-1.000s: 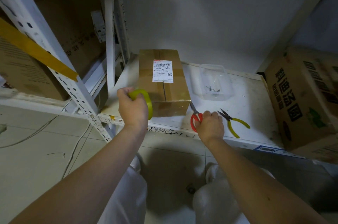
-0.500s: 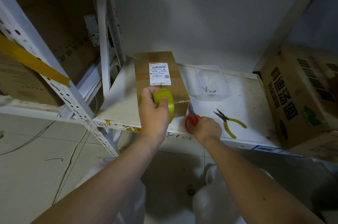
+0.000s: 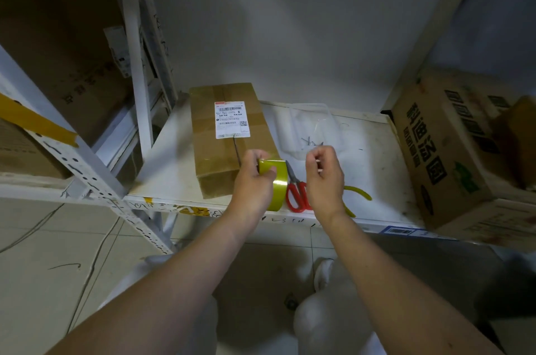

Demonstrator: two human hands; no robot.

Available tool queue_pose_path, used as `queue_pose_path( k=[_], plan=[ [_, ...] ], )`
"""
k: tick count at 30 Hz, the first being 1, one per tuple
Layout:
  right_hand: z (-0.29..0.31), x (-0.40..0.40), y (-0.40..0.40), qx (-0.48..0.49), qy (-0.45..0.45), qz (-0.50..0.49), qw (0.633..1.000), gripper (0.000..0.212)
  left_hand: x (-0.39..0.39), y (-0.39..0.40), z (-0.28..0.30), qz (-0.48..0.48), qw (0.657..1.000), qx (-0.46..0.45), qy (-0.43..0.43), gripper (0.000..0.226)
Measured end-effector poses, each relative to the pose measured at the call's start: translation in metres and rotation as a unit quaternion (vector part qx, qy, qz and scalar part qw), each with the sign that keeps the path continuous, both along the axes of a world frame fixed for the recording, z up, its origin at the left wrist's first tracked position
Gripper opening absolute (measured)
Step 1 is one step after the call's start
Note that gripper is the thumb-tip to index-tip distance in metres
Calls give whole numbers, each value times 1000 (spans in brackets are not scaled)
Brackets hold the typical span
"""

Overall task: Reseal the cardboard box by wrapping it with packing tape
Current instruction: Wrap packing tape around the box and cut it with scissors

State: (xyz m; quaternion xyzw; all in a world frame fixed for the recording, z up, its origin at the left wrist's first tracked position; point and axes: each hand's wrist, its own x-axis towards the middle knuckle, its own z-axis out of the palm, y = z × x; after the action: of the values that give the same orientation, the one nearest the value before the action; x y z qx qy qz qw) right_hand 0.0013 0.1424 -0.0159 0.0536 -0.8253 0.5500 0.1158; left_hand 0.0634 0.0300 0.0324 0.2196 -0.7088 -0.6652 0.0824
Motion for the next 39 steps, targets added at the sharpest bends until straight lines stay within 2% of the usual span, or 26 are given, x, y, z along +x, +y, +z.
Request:
queue_pose_path(
  k=[2, 5, 11, 14, 21, 25, 27, 30, 31, 33, 36, 39],
  plan=[
    [22, 5, -4, -18, 31, 60, 998, 14, -3, 1, 2, -3, 1000, 0, -7, 13],
    [32, 10, -6, 104, 65, 125, 985, 4, -3, 3, 8, -24, 1000, -1, 5, 13],
    [46, 15, -1, 176, 51, 94, 979, 20, 3, 2, 15, -42, 999, -16, 21, 22],
    [52, 19, -1, 185, 40, 97, 977, 17, 9, 2, 17, -49, 998, -36, 15, 15],
    [62, 25, -4, 169, 26, 113, 979, 11, 18, -2, 24, -61, 995, -75, 34, 15],
    [63, 28, -8, 200, 53, 108, 973, 6, 20, -3, 26, -76, 993, -91, 28, 14],
    [61, 30, -8, 220, 73, 103, 967, 8, 20, -3, 25, -92, 991, -100, 14, 25],
    [54, 32, -7, 232, 90, 91, 964, 11, 15, -6, 23, -106, 992, -63, -17, 74],
    [51, 32, -6, 237, 89, 84, 964, 11, 12, -6, 22, -110, 991, -60, -36, 81],
    [47, 31, -2, 241, 82, 74, 964, 11, 5, -5, 18, -108, 988, -82, -78, 73],
    [46, 28, 5, 236, 71, 62, 967, 9, -6, 3, 15, -99, 983, -108, -114, 32],
    [41, 26, 16, 238, 60, 51, 968, 9, -13, 14, 14, -119, 977, -119, -128, 24]
  ],
)
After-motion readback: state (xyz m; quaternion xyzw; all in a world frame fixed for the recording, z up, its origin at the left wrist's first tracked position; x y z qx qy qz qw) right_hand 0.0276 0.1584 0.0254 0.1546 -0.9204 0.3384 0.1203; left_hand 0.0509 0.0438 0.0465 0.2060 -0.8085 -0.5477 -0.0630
